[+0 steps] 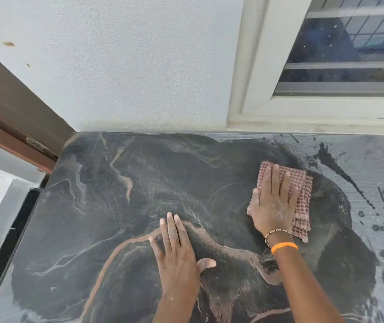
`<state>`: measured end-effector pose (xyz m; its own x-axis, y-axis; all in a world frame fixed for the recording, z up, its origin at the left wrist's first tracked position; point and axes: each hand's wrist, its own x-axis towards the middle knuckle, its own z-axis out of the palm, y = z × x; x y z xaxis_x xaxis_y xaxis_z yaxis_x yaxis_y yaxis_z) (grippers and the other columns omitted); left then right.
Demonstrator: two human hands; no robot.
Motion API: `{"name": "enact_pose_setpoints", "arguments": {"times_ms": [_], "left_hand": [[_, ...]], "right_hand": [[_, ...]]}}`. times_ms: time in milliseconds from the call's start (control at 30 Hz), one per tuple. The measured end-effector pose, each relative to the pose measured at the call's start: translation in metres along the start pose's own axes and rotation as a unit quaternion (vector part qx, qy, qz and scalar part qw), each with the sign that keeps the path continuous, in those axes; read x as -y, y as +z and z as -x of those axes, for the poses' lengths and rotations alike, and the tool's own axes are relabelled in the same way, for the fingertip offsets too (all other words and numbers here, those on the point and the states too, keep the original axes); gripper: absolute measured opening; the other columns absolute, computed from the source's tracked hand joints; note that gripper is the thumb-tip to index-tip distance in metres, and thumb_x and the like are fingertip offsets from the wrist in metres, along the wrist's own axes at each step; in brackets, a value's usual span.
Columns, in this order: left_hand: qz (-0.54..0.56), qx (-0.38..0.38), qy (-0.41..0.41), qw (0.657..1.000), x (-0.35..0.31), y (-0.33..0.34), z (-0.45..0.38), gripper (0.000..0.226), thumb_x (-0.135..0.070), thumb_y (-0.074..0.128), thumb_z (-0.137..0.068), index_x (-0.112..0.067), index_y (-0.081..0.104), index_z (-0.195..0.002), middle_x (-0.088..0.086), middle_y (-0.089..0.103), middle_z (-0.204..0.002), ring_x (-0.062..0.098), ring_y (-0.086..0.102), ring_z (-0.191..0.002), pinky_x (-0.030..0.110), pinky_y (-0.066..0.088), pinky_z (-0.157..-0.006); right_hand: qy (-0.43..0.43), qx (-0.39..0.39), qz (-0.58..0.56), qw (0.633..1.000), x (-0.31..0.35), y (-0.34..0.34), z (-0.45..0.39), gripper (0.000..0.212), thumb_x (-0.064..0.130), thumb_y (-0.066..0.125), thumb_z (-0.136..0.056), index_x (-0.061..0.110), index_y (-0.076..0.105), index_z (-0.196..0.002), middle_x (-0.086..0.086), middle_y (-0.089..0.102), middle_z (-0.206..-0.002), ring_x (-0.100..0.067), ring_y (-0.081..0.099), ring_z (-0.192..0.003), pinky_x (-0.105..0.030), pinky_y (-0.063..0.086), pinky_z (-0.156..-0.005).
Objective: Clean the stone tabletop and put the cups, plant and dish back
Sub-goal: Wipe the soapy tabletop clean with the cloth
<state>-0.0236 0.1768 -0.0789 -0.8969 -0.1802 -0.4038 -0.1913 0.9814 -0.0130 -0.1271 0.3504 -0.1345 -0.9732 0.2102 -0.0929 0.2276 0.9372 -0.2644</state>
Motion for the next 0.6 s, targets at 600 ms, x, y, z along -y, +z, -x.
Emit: {"name": "enact_pose_setpoints", "arguments": {"times_ms": [600], "left_hand": [[0.031, -0.105, -0.007, 0.994, -0.007, 0.007, -0.002, 0.107, -0.074, 0.053, -0.050, 0.007, 0.055, -0.119, 0.021, 0.055, -0.127, 0.027, 0.031, -0.137, 0.058, 0.043, -0.091]], "right_hand": [[-0.326, 0.078, 0.027, 0.942, 0.166, 0.031, -0.073, 0.057, 0.026, 0.027, -0.098, 0.019, 0.005, -0.150, 0.006, 0.006, -0.160, -0.020, 0.004, -0.147, -0.045, 0.002, -0.118]]}}
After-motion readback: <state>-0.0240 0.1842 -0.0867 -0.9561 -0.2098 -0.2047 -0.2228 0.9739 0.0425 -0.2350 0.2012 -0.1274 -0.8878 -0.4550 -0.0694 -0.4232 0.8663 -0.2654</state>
